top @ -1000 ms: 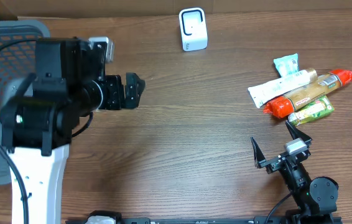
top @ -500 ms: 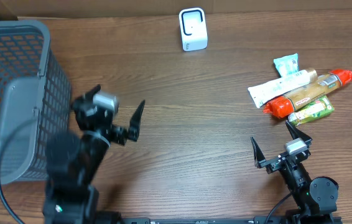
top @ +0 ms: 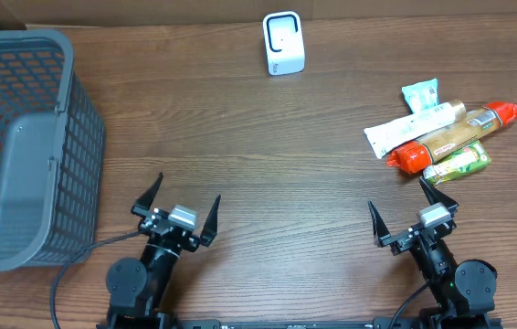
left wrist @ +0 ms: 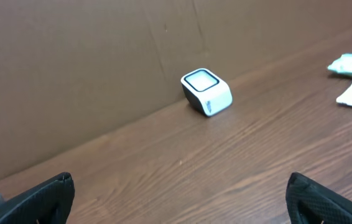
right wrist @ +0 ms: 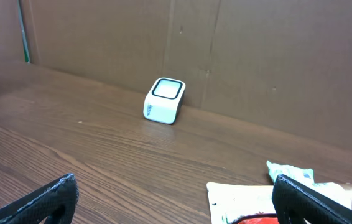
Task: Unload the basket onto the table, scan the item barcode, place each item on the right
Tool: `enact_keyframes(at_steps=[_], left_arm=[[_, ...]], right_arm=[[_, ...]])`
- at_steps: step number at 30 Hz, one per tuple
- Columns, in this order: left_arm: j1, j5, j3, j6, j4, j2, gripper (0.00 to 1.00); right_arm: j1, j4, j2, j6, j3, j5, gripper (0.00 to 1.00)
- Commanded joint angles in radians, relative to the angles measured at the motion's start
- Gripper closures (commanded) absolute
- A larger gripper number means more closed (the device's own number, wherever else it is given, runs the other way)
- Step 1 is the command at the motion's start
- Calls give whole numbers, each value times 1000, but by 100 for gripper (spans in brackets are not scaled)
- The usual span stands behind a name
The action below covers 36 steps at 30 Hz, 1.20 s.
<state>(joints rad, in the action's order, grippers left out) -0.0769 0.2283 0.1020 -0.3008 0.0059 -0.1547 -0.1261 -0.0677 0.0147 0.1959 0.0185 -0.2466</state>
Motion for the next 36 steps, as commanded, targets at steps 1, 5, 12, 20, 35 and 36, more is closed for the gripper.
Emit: enact_keyframes(at_steps=[1, 5, 12, 20, 35, 36], left_arm=[[5, -29, -55, -37, 6, 78, 1], [4, -29, -98, -36, -35, 135, 1], [4, -33, -97, -25, -63, 152, 0], [5, -33, -97, -25, -63, 150, 1], [5, -33, -97, -25, -63, 150, 1], [5, -33, -97, -25, -63, 150, 0]], right_arm=[[-5, 7, -12, 3, -11, 10, 0], [-5, 7, -12, 3, -11, 10, 0], [-5, 7, -12, 3, -11, 10, 0], [-5, 7, -12, 3, -11, 10, 0], [-5, 7, -12, 3, -11, 10, 0], [-5, 7, -12, 3, -11, 10, 0]])
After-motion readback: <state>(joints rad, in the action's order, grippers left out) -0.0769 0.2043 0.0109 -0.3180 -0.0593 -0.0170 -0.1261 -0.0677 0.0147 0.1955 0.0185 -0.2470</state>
